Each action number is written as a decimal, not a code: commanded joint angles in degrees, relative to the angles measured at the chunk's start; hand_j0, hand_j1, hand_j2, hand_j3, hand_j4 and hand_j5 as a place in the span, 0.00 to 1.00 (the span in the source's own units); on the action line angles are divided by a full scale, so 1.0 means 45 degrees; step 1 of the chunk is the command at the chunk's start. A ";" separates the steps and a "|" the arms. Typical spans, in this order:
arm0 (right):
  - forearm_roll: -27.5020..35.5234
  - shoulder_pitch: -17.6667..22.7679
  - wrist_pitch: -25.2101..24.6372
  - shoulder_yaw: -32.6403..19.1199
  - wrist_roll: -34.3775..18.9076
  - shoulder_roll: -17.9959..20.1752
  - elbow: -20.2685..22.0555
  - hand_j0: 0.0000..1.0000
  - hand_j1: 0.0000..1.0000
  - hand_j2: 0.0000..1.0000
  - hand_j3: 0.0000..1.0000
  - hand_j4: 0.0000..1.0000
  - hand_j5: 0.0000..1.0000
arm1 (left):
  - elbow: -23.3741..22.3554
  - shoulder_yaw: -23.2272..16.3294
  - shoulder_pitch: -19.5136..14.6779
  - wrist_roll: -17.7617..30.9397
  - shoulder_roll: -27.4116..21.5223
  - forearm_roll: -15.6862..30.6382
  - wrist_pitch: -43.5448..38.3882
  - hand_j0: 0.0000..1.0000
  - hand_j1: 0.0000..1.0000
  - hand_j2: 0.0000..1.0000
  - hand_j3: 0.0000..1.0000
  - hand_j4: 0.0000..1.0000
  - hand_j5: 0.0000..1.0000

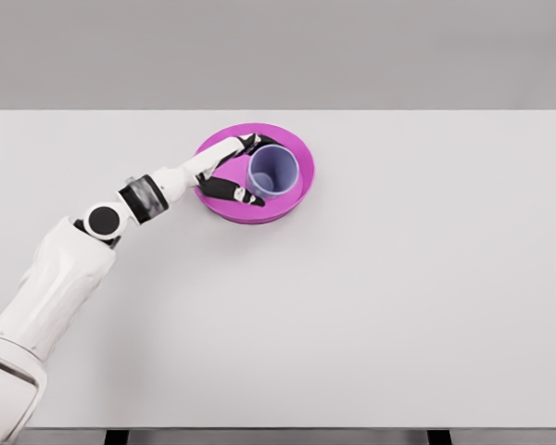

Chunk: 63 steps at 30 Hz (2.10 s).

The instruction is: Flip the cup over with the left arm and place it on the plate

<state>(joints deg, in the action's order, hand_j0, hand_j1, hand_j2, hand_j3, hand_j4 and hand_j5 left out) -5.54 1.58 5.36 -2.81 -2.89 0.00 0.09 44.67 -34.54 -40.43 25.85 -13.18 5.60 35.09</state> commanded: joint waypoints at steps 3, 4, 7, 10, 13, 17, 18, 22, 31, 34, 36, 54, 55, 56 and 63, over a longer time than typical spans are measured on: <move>0.0001 0.0000 0.0000 -0.0001 -0.0002 0.0000 0.0000 1.00 1.00 1.00 1.00 1.00 1.00 | -0.0395 -0.0001 -0.0137 -0.0002 0.0136 0.0102 -0.0020 0.69 0.69 0.69 0.69 0.69 0.69; 0.0001 0.0000 0.0000 -0.0001 -0.0002 0.0000 0.0000 1.00 1.00 1.00 1.00 1.00 1.00 | -0.0453 -0.0001 -0.0195 -0.0002 0.0116 0.0102 -0.0020 0.69 0.69 0.69 0.69 0.69 0.69; 0.0001 0.0000 0.0000 -0.0001 -0.0002 0.0000 0.0000 1.00 1.00 1.00 1.00 1.00 1.00 | -0.0688 -0.0020 -0.0293 -0.0002 0.0136 0.0083 -0.0020 0.69 0.69 0.69 0.69 0.69 0.69; 0.0001 0.0000 0.0000 -0.0001 -0.0002 0.0000 0.0000 1.00 1.00 1.00 1.00 1.00 1.00 | -0.0883 -0.0021 -0.0351 -0.0002 0.0272 0.0083 -0.0020 0.70 0.70 0.70 0.70 0.70 0.70; 0.0001 0.0000 0.0000 -0.0001 -0.0002 0.0000 0.0000 1.00 1.00 1.00 1.00 1.00 1.00 | -0.1117 -0.0040 -0.0430 -0.0002 0.0292 0.0083 -0.0020 0.70 0.70 0.70 0.70 0.70 0.70; 0.0001 0.0000 0.0000 -0.0001 -0.0002 0.0000 0.0000 1.00 1.00 1.00 1.00 1.00 1.00 | -0.1723 -0.0255 -0.0645 -0.0002 0.0585 0.0083 -0.0020 0.71 0.71 0.71 0.71 0.71 0.71; 0.0001 0.0000 0.0000 -0.0001 -0.0002 0.0000 0.0000 1.00 1.00 1.00 1.00 1.00 1.00 | -0.1782 -0.0255 -0.0684 -0.0002 0.0605 0.0083 -0.0020 0.71 0.71 0.71 0.71 0.71 0.71; 0.0001 0.0000 0.0000 -0.0001 -0.0002 0.0000 0.0000 1.00 1.00 1.00 1.00 1.00 1.00 | -0.1840 -0.0274 -0.0723 -0.0002 0.0605 0.0063 -0.0020 0.71 0.71 0.71 0.71 0.71 0.71; 0.0001 0.0000 0.0000 -0.0001 -0.0002 0.0000 0.0000 1.00 1.00 1.00 1.00 1.00 1.00 | -0.1782 -0.0255 -0.0742 -0.0041 0.0605 0.0063 -0.0020 1.00 1.00 1.00 1.00 1.00 1.00; 0.0001 0.0000 0.0000 -0.0001 -0.0002 0.0000 0.0000 1.00 1.00 1.00 1.00 1.00 1.00 | -0.1743 -0.0196 -0.0840 -0.0060 0.0566 0.0083 -0.0020 1.00 1.00 1.00 1.00 1.00 1.00; 0.0001 0.0000 0.0000 -0.0001 -0.0002 0.0000 0.0000 1.00 1.00 1.00 1.00 1.00 1.00 | -0.1743 -0.0138 -0.0860 -0.0060 0.0566 0.0083 -0.0020 1.00 1.00 1.00 1.00 1.00 1.00; 0.0001 0.0000 0.0000 -0.0001 -0.0002 0.0000 0.0000 1.00 1.00 1.00 1.00 1.00 1.00 | -0.1801 0.0272 -0.1211 -0.0119 -0.0020 0.0200 -0.0020 1.00 1.00 1.00 1.00 1.00 1.00; 0.0001 0.0000 0.0000 -0.0001 -0.0002 0.0000 0.0000 1.00 1.00 1.00 1.00 1.00 1.00 | -0.1782 0.0273 -0.1211 -0.0119 -0.0099 0.0181 -0.0020 1.00 1.00 1.00 1.00 1.00 1.00; 0.0001 0.0000 0.0000 -0.0001 -0.0002 0.0000 0.0000 1.00 1.00 1.00 1.00 1.00 1.00 | -0.1782 0.0331 -0.1211 -0.0119 -0.0118 0.0200 -0.0020 1.00 1.00 1.00 1.00 1.00 1.00; 0.0001 0.0000 0.0000 -0.0001 -0.0002 0.0000 0.0000 1.00 1.00 1.00 1.00 1.00 1.00 | -0.1782 0.0351 -0.1230 -0.0119 -0.0625 0.0180 -0.0020 1.00 1.00 1.00 1.00 1.00 1.00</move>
<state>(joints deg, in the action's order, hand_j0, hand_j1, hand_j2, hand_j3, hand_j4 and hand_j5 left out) -5.54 1.58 5.36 -2.81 -2.89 0.00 0.09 36.56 -33.13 -46.05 25.33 -14.78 6.00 35.09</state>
